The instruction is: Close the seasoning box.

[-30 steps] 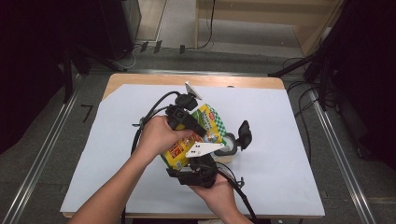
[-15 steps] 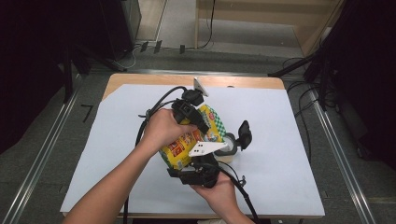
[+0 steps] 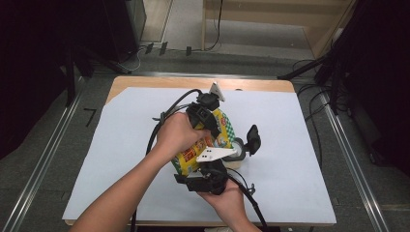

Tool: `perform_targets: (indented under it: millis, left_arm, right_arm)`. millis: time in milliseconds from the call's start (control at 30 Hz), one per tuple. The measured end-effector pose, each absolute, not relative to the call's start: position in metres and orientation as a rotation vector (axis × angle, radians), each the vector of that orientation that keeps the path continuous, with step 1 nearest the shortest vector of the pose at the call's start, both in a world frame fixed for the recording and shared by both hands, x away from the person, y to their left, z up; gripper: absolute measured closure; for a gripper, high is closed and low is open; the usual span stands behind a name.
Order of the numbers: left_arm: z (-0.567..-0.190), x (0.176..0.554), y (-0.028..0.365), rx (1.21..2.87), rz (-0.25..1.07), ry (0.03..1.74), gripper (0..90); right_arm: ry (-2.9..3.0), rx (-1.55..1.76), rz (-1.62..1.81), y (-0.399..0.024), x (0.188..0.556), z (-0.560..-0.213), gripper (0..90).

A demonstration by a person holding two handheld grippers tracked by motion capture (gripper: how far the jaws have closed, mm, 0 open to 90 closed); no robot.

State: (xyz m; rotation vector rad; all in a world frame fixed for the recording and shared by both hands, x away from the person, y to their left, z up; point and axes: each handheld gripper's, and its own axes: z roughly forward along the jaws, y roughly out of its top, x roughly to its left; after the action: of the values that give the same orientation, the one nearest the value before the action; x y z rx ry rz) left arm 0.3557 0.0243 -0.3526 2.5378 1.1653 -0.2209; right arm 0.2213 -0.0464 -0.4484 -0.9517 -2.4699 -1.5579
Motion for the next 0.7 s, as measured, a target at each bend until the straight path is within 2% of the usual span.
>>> perform_targets:
  millis: [133,700]
  left_arm:
    - [-0.3507,0.354,0.0203,2.549,-0.195,1.162,86.3]
    - [-0.3467,0.3613,0.029,2.502,-0.263,1.168,82.1]
  right_arm:
    - [-2.467,-0.969,-1.561,-0.0475,0.2224,-0.4483,58.4]
    - [-2.385,-0.921,-1.601,-0.0493,0.2241,-0.4454,62.4]
